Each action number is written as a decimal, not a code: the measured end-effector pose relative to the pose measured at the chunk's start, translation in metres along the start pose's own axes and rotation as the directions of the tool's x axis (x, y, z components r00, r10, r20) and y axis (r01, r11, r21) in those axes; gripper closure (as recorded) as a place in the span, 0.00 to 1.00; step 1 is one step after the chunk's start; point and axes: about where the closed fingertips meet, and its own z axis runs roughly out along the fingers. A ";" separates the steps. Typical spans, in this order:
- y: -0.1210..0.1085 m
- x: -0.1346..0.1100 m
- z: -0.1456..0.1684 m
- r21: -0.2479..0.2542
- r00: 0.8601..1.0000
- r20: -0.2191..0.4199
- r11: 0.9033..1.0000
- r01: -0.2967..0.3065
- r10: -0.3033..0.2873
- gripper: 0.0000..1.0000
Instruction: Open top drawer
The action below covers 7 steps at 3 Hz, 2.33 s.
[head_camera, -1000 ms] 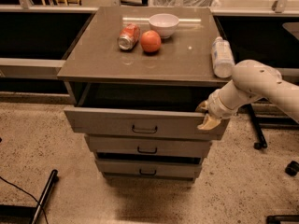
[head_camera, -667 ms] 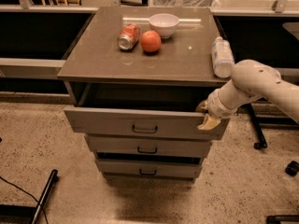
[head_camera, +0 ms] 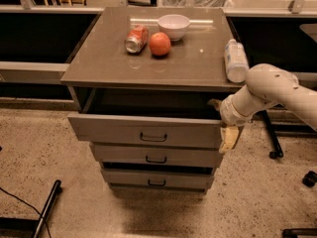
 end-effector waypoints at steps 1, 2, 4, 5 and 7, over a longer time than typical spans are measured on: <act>0.000 0.000 0.000 0.000 1.000 0.000 1.000 0.000 0.000 0.00; 0.029 -0.011 0.005 -0.086 1.000 -0.012 0.996 0.014 -0.015 0.19; 0.083 -0.028 -0.008 -0.165 0.997 -0.066 0.986 0.037 -0.049 0.42; 0.095 -0.034 -0.022 -0.167 0.995 -0.082 0.985 0.051 -0.065 0.42; 0.101 -0.060 -0.064 -0.145 0.986 -0.109 0.983 0.110 -0.126 0.34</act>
Offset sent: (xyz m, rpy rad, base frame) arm -0.0701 0.0211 -0.0127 -0.0715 0.1740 0.0986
